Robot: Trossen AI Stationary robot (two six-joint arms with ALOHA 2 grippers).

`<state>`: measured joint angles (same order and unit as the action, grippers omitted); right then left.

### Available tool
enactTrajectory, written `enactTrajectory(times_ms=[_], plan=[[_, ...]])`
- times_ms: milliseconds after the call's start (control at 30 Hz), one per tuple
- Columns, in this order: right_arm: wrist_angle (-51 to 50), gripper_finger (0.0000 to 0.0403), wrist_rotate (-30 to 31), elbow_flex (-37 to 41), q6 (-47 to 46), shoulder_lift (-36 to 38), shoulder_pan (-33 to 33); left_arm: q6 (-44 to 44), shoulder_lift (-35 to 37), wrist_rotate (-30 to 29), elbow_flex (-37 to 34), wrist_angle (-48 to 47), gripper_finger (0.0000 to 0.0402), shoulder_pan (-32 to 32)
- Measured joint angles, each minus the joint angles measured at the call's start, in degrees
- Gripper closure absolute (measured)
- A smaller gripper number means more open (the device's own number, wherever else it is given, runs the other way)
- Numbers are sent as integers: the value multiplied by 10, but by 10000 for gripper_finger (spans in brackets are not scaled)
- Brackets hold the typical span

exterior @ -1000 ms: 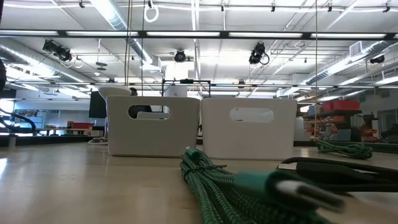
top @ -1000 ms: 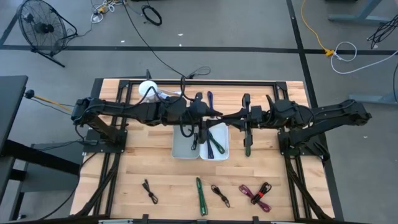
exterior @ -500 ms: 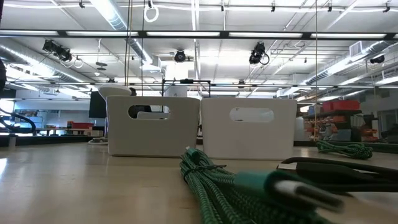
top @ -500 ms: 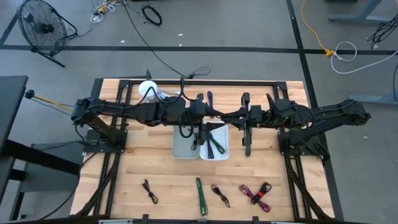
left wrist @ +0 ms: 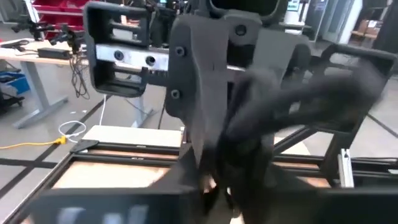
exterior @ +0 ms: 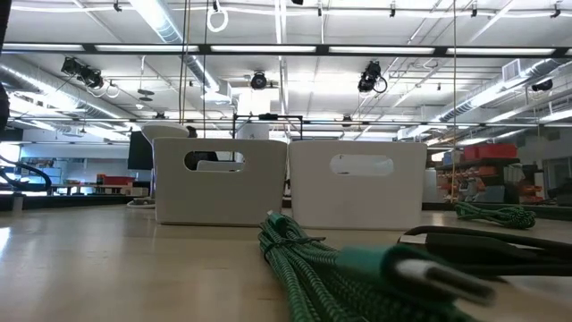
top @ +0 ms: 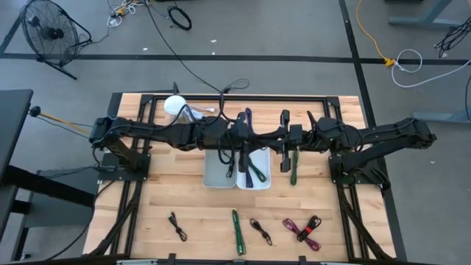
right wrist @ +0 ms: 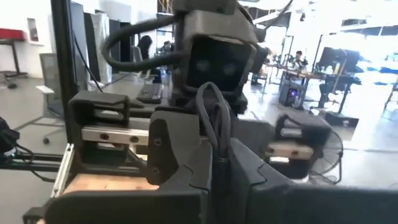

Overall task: Pick & Place USB Port
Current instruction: Put the black charger cable into the gray bin

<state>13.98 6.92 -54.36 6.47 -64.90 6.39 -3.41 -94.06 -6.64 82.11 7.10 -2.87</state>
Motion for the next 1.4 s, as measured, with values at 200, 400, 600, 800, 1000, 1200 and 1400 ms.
enactTrajectory(times_ms=[200, 400, 600, 800, 1000, 1200, 1400], plan=[[8, 318, 0, 0, 6, 1, 0, -4, 1, -11, 0, -30, 383, 1], [-8, 262, 3, -1, 8, 14, -4, -4, 1, -31, 0, -52, 387, 1], [-100, 241, 99, -1, -2, 48, -4, -36, 11, -91, 0, -160, 388, 0], [-196, 239, 156, -1, -34, 73, -4, -102, 11, -129, 0, -299, 389, 0], [-252, 238, 181, -1, -55, 80, -4, -222, 11, -170, 0, -427, 389, -9], [-282, 238, 181, -1, -57, 80, -4, -343, 16, -178, -68, -448, 389, -35], [-291, 238, 181, -1, -56, 80, -3, -443, 29, -182, -153, -389, 389, -45]])
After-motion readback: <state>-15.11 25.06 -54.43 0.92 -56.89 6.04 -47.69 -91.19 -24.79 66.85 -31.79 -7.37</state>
